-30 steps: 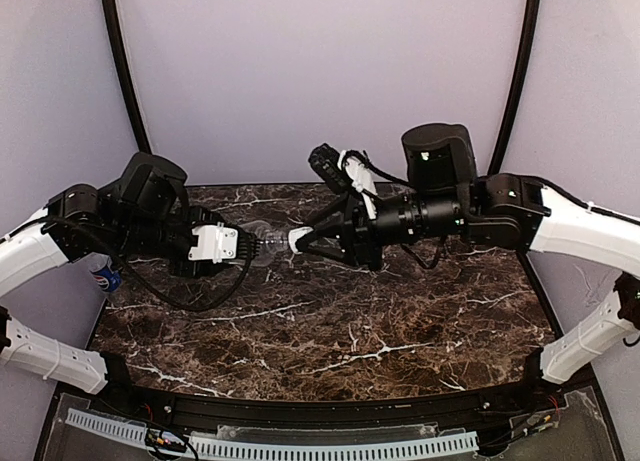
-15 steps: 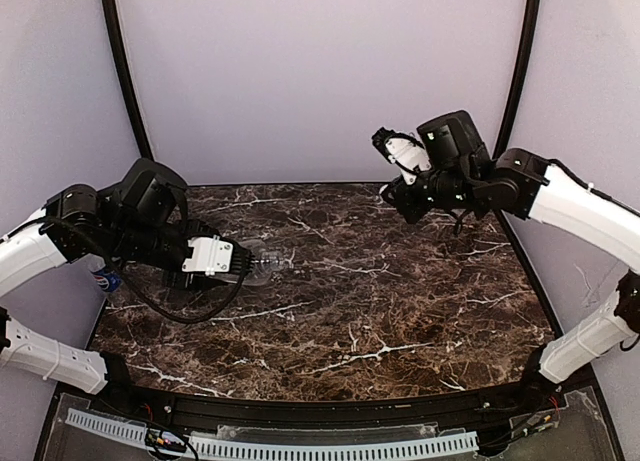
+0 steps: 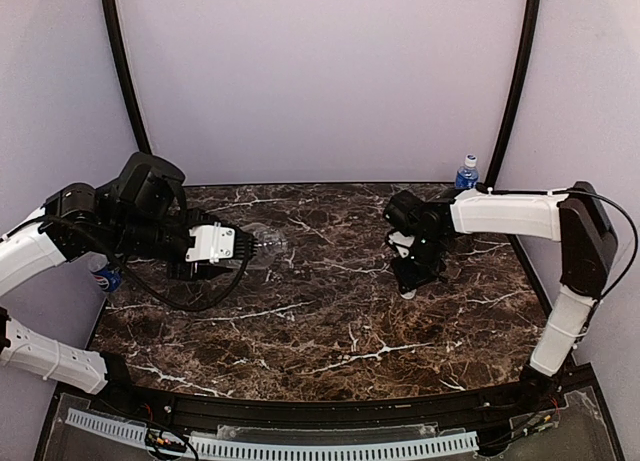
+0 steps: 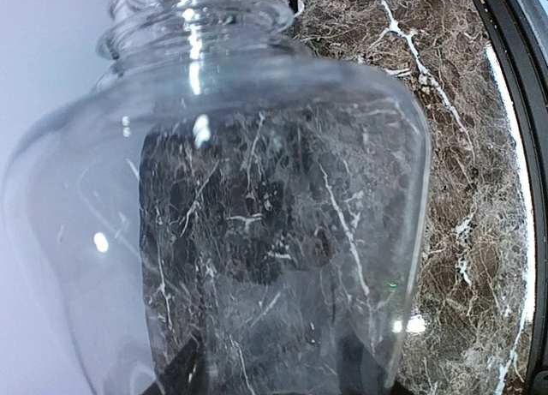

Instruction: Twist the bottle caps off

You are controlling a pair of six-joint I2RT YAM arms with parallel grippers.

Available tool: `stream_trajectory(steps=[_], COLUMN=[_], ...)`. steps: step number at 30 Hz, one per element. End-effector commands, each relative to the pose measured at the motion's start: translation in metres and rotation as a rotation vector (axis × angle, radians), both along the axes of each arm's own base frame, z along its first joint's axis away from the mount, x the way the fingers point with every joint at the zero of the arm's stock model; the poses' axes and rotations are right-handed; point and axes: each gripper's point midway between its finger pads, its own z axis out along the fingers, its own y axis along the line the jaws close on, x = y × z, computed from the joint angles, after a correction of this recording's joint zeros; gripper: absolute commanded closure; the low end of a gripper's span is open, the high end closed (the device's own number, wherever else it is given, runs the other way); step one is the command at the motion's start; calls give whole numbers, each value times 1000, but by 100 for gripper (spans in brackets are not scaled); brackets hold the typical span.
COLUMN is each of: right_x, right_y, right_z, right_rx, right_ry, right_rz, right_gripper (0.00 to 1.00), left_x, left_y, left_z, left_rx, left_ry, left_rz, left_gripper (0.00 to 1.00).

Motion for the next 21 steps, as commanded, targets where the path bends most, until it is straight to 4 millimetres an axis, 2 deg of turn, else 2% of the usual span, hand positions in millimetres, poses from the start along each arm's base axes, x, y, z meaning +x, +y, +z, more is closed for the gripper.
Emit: stream_trajectory(steps=[1, 6, 7, 8, 9, 10, 13, 14, 17, 19, 21], right_x=[-16, -16, -16, -16, -16, -16, -16, -14, -2, 13, 13], right_y=[7, 7, 7, 7, 7, 7, 8, 7, 12, 34, 72], right_z=[-31, -41, -40, -40, -39, -38, -30, -24, 9, 55, 108], right_rx=[11, 4, 6, 6, 5, 4, -2, -9, -5, 43, 119], right_ry=[125, 135, 133, 134, 133, 135, 141, 132, 52, -106, -313], right_rz=[-21, -29, -30, -30, -29, -27, -24, -23, 7, 87, 272], right_gripper=[100, 98, 91, 81, 65, 55, 27, 21, 14, 13, 15], left_x=[3, 3, 3, 3, 3, 3, 3, 3, 2, 2, -1], left_y=[2, 2, 1, 1, 1, 1, 0, 0, -1, -2, -5], left_z=[9, 12, 12, 12, 12, 12, 14, 14, 18, 22, 28], left_rx=[-32, -40, -40, -40, -40, -41, -45, -47, -59, -73, -95], left_ry=[-13, -20, -20, -20, -20, -21, -21, -20, -18, -14, -6], left_rz=[26, 27, 25, 26, 24, 23, 22, 20, 20, 19, 11], left_gripper=[62, 62, 62, 62, 62, 62, 62, 62, 62, 62, 62])
